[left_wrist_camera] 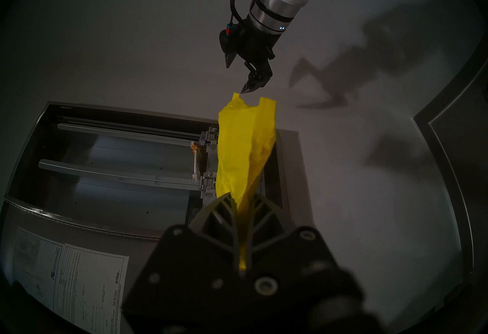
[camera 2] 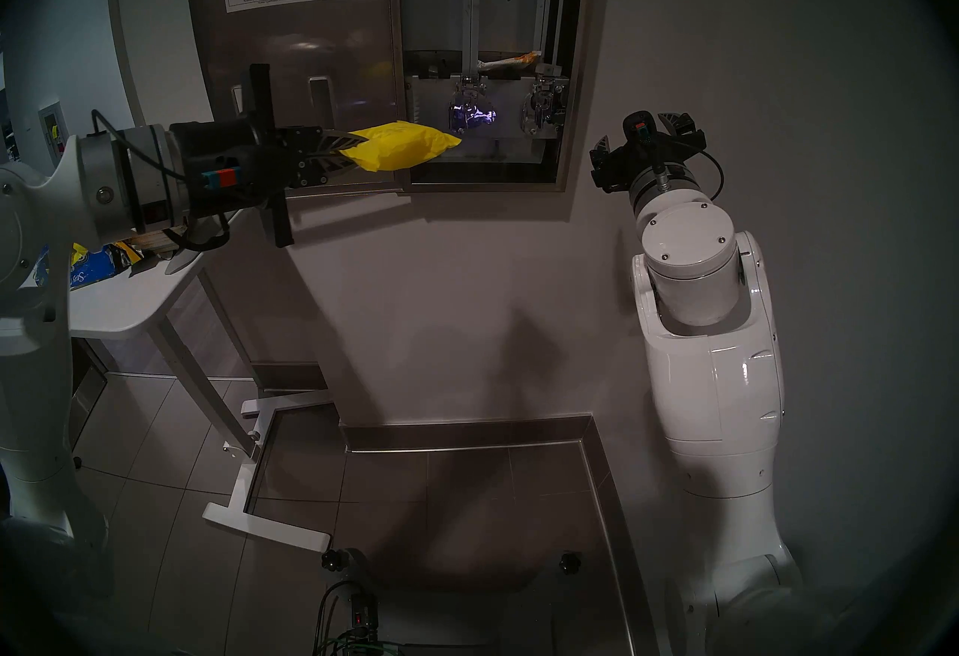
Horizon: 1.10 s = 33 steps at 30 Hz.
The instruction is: Open the dispenser door, put the pads inside, close the door
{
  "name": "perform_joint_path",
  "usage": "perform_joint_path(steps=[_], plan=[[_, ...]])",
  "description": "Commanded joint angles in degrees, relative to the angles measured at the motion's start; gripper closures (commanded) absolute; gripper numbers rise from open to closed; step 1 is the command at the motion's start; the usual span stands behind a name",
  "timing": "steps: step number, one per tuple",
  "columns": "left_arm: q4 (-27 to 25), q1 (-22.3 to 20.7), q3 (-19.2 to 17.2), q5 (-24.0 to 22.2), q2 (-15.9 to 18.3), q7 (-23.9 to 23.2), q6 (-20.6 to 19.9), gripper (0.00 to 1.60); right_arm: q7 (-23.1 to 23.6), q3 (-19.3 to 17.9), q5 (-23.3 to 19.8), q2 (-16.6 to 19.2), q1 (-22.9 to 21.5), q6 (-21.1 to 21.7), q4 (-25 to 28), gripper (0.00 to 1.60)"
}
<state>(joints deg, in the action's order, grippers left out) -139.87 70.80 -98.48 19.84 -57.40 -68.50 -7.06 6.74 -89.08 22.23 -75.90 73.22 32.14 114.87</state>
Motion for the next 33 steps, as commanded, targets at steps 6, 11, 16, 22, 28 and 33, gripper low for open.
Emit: perform_joint_path(steps=[6, 11, 16, 22, 28, 33], plan=[[-0.13, -6.71, 11.38, 11.16, -3.03, 5.85, -7.42, 1.6, -0.3, -0.1, 0.08, 0.02, -1.5, -0.56, 1.63, 0.0], [-0.13, -8.1, 15.79, 18.17, -4.03, 7.65, -12.18, 1.6, -0.31, -0.1, 0.08, 0.02, -1.51, -0.57, 1.65, 0.0], [-0.13, -10.35, 20.74, 25.76, -5.23, 9.25, -17.31, 1.6, -0.33, -0.1, 0.09, 0.01, -1.52, -0.59, 1.68, 0.0], [2.5, -13.07, 25.98, 34.29, -6.56, 10.41, -22.7, 1.6, -0.35, -0.1, 0.09, 0.01, -1.53, -0.62, 1.72, 0.0], [6.08, -16.14, 30.42, 41.39, -8.81, 10.72, -27.43, 1.6, -0.37, -0.1, 0.1, 0.0, -1.54, -0.64, 1.75, 0.0], [9.54, -19.97, 33.4, 45.18, -11.16, 10.44, -30.44, 1.6, -0.38, -0.1, 0.1, -0.01, -1.54, -0.65, 1.76, 0.0]])
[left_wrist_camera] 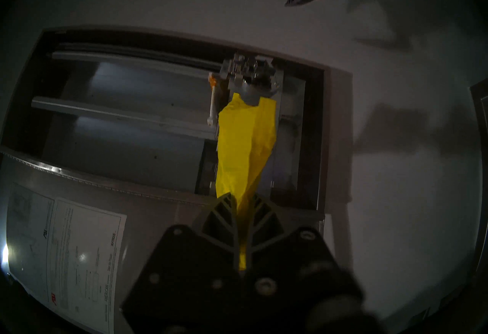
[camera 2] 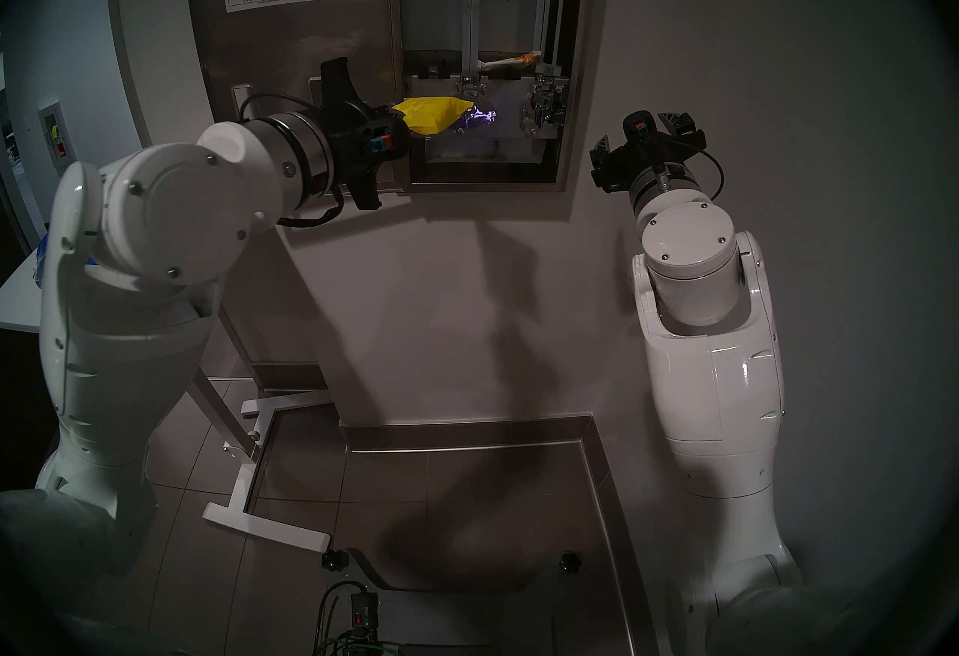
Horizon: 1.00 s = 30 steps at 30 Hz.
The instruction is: Open the dispenser door, put the pads inside, close the door
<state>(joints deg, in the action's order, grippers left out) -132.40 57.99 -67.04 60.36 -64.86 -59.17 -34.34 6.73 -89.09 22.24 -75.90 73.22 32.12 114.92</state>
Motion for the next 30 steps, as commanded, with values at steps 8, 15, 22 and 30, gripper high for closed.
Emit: perform_joint_path(steps=[8, 15, 22, 30], plan=[[5.53, -9.13, 2.47, 8.41, -7.21, 1.67, -3.73, 1.6, -0.36, -0.1, 0.09, 0.0, -1.53, -0.63, 1.71, 0.0], [7.41, -11.5, 3.34, 10.51, -8.61, 0.71, -4.4, 1.6, -0.38, -0.1, 0.1, -0.01, -1.54, -0.65, 1.73, 0.0], [8.23, -13.12, 4.4, 11.6, -8.16, -1.01, -5.55, 1.6, -0.42, -0.1, 0.1, -0.02, -1.54, -0.69, 1.75, 0.0], [9.25, -13.99, 4.4, 12.52, -8.05, -2.53, -6.07, 1.6, -0.44, -0.1, 0.1, -0.03, -1.54, -0.71, 1.76, 0.0]])
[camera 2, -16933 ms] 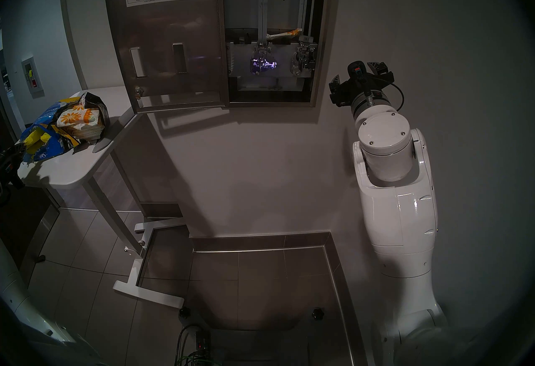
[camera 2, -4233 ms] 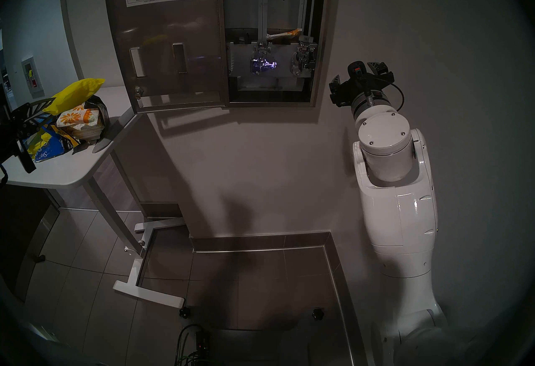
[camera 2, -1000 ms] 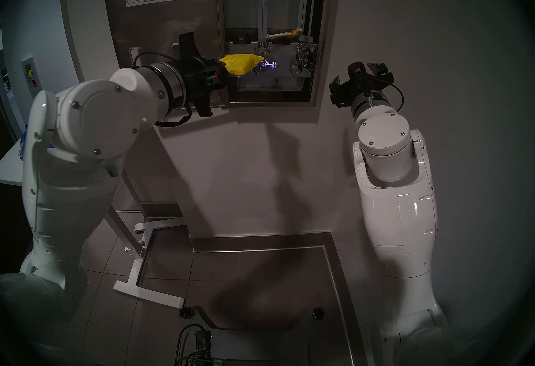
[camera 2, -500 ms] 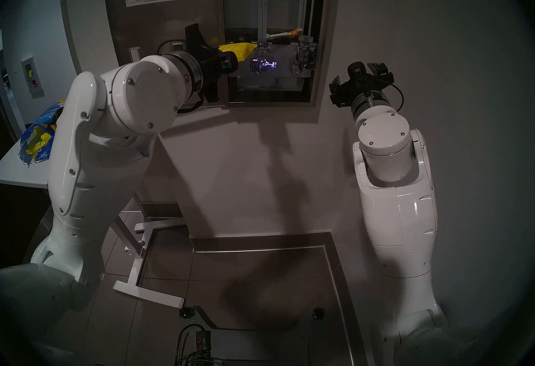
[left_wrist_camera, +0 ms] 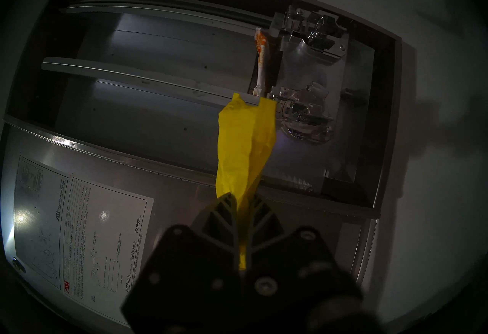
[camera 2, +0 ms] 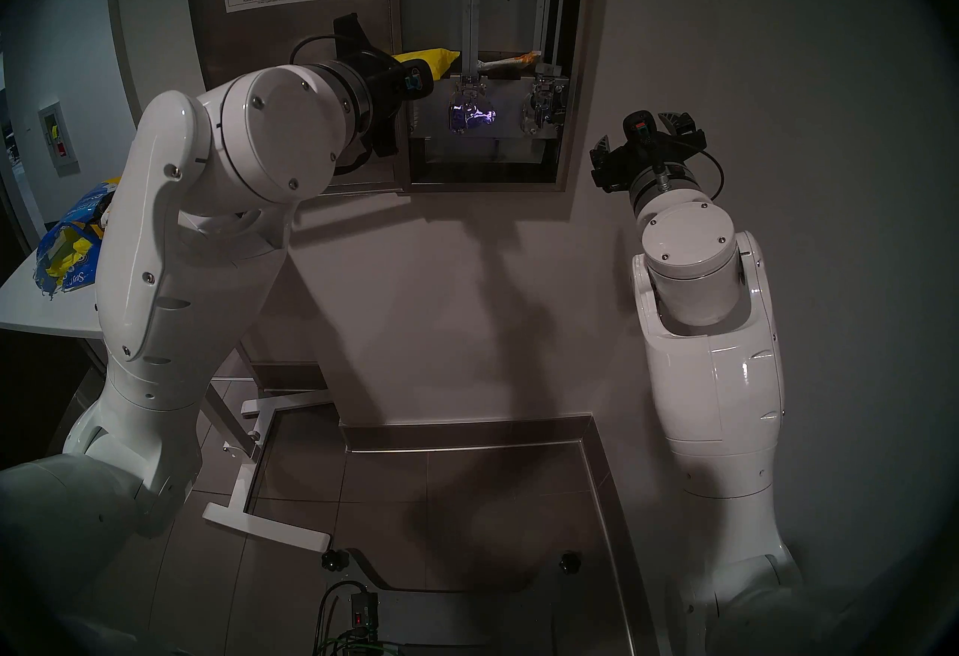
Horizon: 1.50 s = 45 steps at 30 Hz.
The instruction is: Open the dispenser door, put the pads inside, close the door
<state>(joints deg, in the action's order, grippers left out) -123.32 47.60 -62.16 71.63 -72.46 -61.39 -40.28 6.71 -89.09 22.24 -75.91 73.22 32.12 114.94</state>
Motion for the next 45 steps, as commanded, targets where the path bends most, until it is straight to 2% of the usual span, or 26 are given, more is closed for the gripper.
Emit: perform_joint_path(steps=[1, 13, 30, 45], plan=[[0.53, -3.77, -0.56, 1.21, -0.5, -0.48, -0.08, 1.6, -0.42, -0.1, 0.1, -0.03, -1.54, -0.71, 1.75, 0.0], [3.6, -5.8, -0.88, 0.27, -1.09, -0.77, 1.69, 1.6, -0.42, -0.1, 0.1, -0.02, -1.54, -0.7, 1.74, 0.0], [9.75, -9.44, -0.24, -0.9, -5.14, 1.13, 4.72, 1.6, -0.4, -0.1, 0.1, -0.02, -1.54, -0.68, 1.73, 0.0], [19.16, -14.02, -0.95, -0.79, -7.36, 4.65, 7.44, 1.6, -0.38, -0.1, 0.1, -0.01, -1.53, -0.66, 1.72, 0.0]])
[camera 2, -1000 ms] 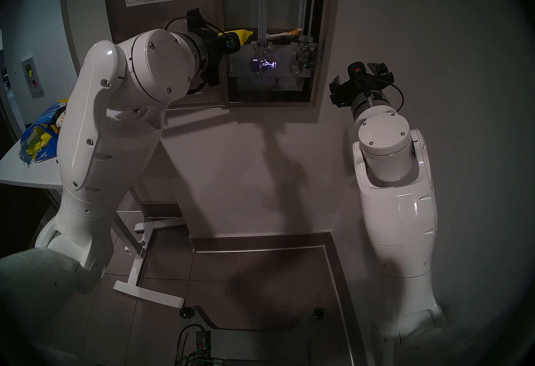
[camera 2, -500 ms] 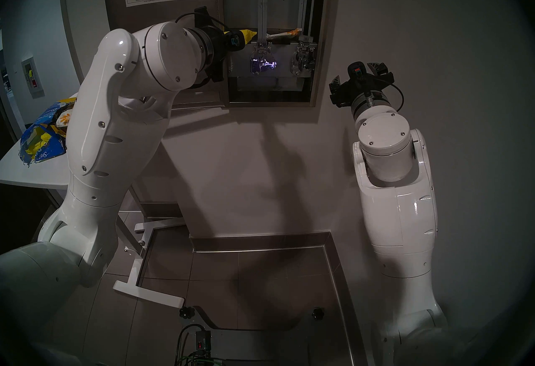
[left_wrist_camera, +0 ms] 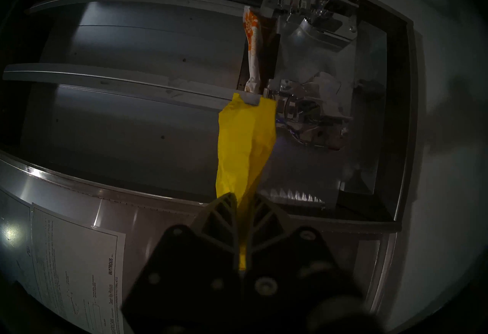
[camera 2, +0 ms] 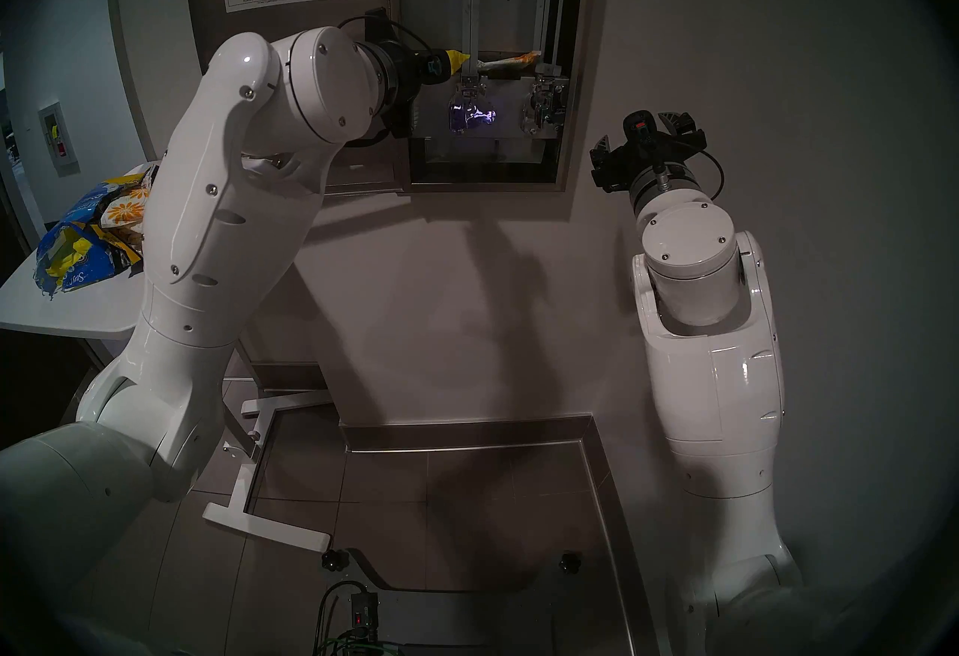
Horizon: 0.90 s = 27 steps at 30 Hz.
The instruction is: Open the dispenser door, put the pads inside, close the door
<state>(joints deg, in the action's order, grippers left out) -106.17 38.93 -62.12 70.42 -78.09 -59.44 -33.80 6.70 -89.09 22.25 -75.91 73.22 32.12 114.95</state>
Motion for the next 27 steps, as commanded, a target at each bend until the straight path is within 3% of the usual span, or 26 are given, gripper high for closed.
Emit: perform_joint_path(steps=[1, 27], plan=[[2.02, -5.36, -0.99, 0.42, -1.73, 2.7, 0.96, 1.6, -0.37, -0.09, 0.09, -0.01, -1.53, -0.65, 1.71, 0.0], [14.56, -11.54, -0.03, 1.94, -7.69, 7.8, 2.97, 1.6, -0.35, -0.09, 0.09, -0.01, -1.53, -0.63, 1.69, 0.0]])
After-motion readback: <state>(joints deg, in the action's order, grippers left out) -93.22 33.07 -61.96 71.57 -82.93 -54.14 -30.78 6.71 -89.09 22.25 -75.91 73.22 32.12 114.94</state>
